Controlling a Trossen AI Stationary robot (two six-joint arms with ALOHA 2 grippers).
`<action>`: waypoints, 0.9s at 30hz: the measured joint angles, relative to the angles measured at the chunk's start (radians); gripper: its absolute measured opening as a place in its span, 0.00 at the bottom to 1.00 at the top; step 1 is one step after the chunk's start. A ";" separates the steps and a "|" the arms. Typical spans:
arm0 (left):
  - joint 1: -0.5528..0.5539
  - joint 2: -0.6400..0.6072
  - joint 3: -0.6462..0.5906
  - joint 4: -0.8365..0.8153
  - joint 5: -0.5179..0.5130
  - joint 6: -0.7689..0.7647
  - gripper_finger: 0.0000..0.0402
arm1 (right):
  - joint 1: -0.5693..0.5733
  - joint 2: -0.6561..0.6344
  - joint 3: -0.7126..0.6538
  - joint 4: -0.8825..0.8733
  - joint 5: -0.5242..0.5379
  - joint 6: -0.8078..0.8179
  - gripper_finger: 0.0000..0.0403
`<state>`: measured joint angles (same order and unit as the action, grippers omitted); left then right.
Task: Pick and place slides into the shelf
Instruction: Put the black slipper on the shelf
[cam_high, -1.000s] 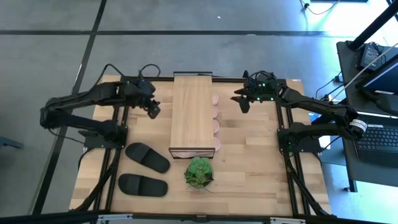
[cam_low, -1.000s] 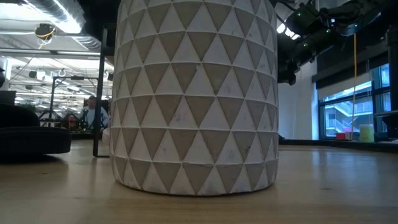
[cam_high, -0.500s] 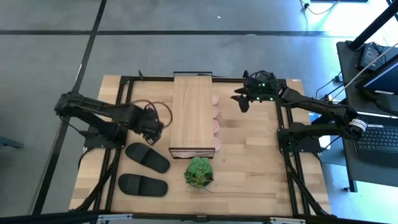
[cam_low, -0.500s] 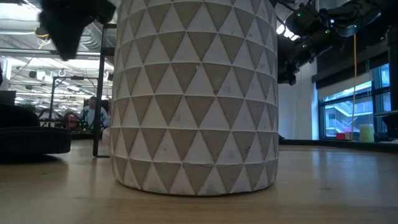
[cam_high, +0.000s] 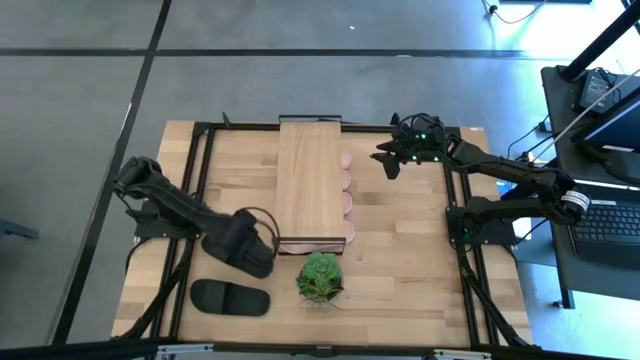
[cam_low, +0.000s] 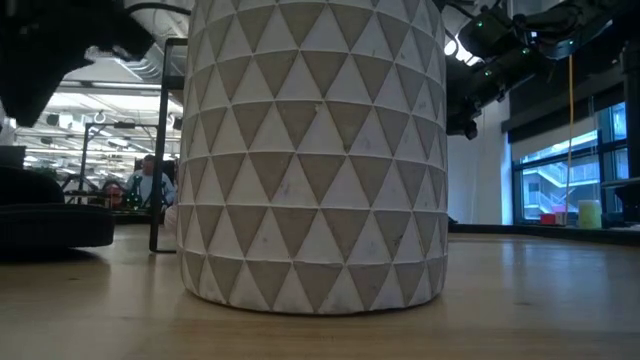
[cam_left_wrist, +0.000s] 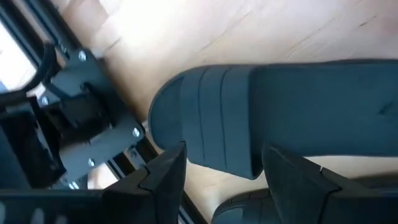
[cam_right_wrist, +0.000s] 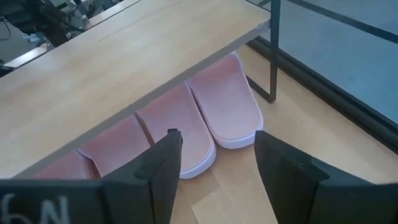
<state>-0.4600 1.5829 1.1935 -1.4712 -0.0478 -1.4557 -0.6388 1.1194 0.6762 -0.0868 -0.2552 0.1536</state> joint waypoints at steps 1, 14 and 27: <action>-0.010 0.014 0.000 0.002 0.011 -0.014 0.50 | 0.000 0.000 0.000 0.000 0.000 0.002 0.50; -0.069 0.146 0.000 0.051 0.031 -0.036 0.50 | 0.000 0.000 0.000 0.000 0.000 0.002 0.50; -0.071 0.153 -0.016 0.070 0.044 -0.031 0.50 | 0.000 0.000 0.000 0.000 0.000 -0.001 0.50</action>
<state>-0.5311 1.7355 1.1779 -1.4016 -0.0038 -1.4867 -0.6388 1.1194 0.6762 -0.0868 -0.2552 0.1529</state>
